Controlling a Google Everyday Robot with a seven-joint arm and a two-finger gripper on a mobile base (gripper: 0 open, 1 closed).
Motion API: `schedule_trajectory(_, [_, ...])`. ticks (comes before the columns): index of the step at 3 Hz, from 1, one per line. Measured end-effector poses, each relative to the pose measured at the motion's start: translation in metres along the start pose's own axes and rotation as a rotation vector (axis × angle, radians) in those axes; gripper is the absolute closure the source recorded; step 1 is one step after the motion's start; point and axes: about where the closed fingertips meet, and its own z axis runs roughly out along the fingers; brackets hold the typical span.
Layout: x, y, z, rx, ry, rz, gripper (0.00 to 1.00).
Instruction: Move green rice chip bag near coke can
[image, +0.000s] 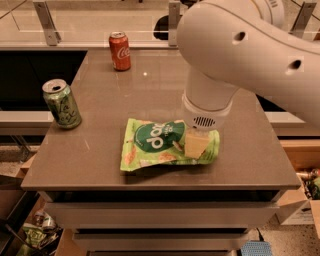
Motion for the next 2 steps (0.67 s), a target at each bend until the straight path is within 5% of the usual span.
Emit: schedule_trajectory(2, [0.002, -0.04, -0.029, 0.044, -0.026, -0.009, 1.0])
